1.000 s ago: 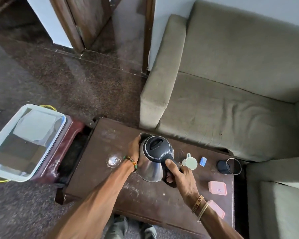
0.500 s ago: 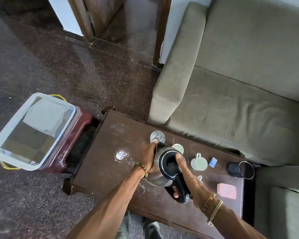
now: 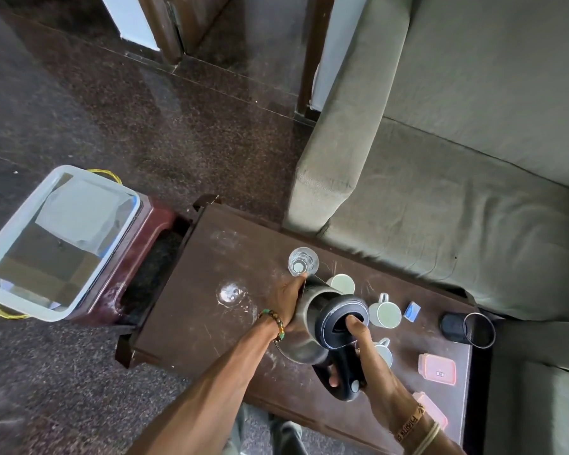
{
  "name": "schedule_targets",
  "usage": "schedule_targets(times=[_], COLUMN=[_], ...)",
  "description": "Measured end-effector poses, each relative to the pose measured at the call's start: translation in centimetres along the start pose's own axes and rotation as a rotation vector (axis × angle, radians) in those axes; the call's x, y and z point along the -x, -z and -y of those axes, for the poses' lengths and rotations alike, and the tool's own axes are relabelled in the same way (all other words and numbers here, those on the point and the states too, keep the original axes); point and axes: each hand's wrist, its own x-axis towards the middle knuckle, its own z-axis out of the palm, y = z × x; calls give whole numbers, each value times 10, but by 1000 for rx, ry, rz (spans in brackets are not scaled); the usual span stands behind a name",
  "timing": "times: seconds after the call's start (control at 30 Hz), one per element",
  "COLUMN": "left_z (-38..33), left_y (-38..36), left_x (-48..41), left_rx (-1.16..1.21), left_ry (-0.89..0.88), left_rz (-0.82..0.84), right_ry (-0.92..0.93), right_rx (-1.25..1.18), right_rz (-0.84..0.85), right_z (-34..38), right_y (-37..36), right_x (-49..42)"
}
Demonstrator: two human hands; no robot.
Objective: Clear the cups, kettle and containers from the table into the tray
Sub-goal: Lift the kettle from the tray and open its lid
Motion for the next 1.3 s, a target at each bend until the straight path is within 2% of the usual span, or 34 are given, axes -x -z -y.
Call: schedule_targets(times=[0.13,0.33,0.5,0.63,1.07,1.3], left_z=[4,7,9,10,2,7], left_y=[2,1,2,1,11,15], left_x=[-19,-53,-75,-88,-112,-113], left_rx=[-5,-31,-4,62,21,-30], left_ry=[0,83,155,283,410,452], left_rz=[51,77,123,158,225,286], right_ry=[88,71,83,119,-34,-59], right_rx=[-93,-277,-269,-246,-491,-552], right_rz=[63,61,54,41,-21,1], right_z=[-1,11,10,19,56,64], right_y=[0,-10,-16,-17,-31,-38], right_x=[-5,-25,-38,-41,-39,-41])
